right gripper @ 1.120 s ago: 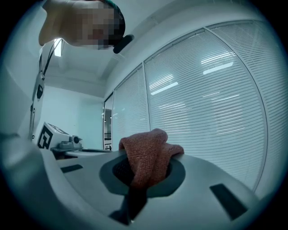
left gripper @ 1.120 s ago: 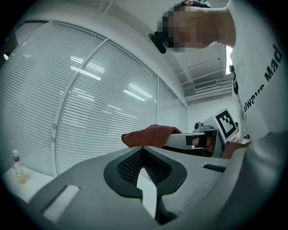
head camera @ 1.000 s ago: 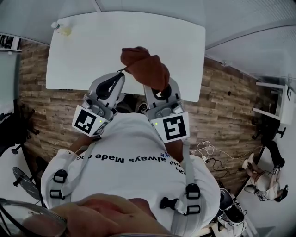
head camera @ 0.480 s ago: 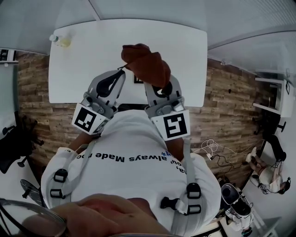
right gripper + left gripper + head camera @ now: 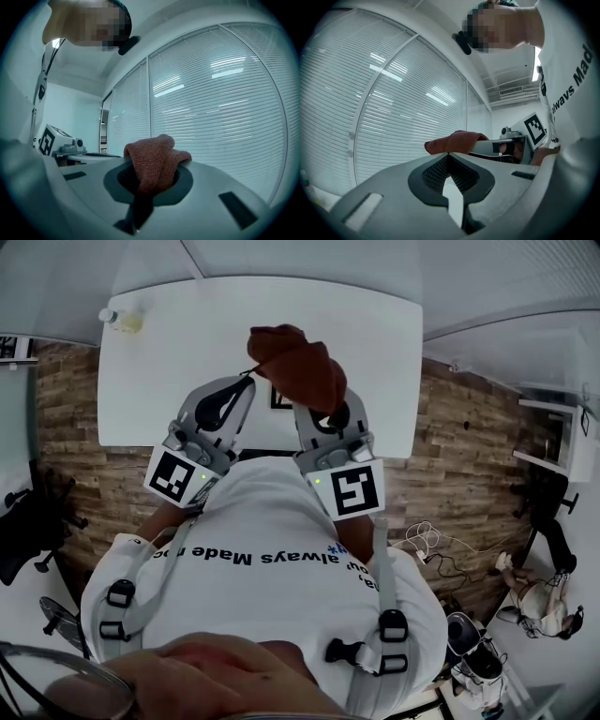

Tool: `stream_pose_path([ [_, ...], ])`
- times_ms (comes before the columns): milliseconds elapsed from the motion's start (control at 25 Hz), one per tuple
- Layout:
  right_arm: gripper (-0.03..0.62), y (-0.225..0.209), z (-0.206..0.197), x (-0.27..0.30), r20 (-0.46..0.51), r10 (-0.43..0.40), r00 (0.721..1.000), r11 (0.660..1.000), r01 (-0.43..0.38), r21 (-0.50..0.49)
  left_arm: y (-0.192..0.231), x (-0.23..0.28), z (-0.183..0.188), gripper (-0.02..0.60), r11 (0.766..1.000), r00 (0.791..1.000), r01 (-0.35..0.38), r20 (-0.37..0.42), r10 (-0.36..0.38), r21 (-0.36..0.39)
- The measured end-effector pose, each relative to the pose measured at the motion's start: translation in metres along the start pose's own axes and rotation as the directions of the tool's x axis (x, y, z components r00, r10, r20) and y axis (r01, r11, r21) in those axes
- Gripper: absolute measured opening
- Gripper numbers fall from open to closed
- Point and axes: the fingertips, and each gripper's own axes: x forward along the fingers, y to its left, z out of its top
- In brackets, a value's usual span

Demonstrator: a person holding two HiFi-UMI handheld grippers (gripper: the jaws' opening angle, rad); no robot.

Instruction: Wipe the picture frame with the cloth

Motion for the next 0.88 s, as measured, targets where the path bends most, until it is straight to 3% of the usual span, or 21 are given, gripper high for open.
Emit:
stream_pose_path([
  [400, 0.02, -0.026, -0.014, -0.006, -0.035, 0.027, 0.999, 0.999, -0.027, -0.024, 0.001, 0.024, -0.017, 0.003, 1.0, 0.999, -0.023, -0.049, 0.023, -0.007],
  [640, 0.021, -0.042, -0.084, 0.0, -0.191, 0.029, 0.981, 0.997, -0.041, -0.061, 0.023, 0.027, -0.08, 0.003, 0.997, 0.986, -0.045, -0.164, 0.035, -0.057],
  [880, 0.021, -0.058, -0.168, 0.014, -0.321, 0.017, 0.947, 0.991, -0.058, -0.119, 0.039, 0.033, -0.166, 0.003, 0.996, 0.955, -0.04, -0.298, 0.014, -0.08],
])
